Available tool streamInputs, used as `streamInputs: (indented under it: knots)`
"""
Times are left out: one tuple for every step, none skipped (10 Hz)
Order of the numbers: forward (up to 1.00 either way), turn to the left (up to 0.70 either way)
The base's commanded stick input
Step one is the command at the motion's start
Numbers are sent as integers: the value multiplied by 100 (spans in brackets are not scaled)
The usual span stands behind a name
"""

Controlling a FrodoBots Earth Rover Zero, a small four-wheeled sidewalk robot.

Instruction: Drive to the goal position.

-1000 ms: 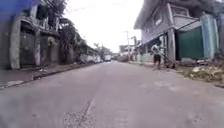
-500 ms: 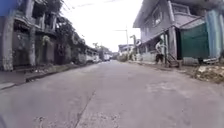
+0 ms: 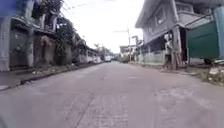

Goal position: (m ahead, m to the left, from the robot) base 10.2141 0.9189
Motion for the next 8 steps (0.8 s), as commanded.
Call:
streamInputs:
  knots:
    - [70,-35]
    - [70,-35]
    - [70,-27]
    - [70,11]
    - [70,0]
    - [70,1]
    - [70,9]
    - [70,1]
